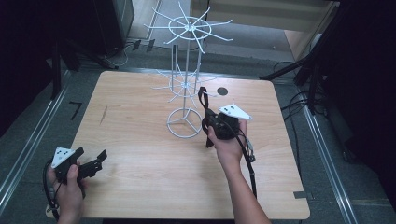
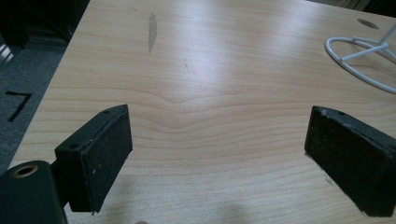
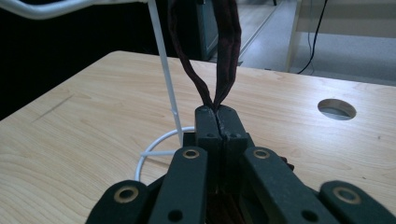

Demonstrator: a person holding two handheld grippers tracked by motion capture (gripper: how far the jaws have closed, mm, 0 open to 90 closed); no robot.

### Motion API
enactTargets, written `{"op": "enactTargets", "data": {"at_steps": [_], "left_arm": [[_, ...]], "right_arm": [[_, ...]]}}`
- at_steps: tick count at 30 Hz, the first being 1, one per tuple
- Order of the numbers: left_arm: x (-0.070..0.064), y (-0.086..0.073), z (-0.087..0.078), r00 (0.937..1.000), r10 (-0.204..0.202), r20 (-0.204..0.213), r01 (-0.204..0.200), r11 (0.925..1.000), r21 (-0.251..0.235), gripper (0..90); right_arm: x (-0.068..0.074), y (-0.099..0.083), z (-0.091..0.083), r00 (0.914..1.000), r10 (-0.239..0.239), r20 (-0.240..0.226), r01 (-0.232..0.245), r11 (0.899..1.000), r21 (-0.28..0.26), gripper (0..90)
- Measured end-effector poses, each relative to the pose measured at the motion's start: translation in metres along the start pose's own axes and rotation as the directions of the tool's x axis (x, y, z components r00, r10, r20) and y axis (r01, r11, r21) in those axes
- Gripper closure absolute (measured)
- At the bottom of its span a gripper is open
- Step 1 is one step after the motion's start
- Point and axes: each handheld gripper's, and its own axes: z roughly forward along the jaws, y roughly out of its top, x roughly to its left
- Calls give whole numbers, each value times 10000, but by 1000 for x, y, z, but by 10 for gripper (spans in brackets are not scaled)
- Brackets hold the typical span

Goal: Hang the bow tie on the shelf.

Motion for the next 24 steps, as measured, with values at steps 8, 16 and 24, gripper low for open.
{"op": "enactTargets", "data": {"at_steps": [8, 16, 24], "left_arm": [[0, 0, 0, 10000, 4, 5, -4, 10000, -2, 83], [0, 0, 0, 10000, -13, 11, 13, 10000, 0, 83], [0, 0, 0, 10000, -8, 5, 8, 10000, 7, 83]], "right_arm": [[6, -6, 21, 9998, -192, 20, 191, 9990, 416, 900], [8, -10, 32, 9995, -320, -13, 321, 9982, 508, 895], [4, -13, 34, 9986, -515, 133, 503, 9958, 765, 822]]}}
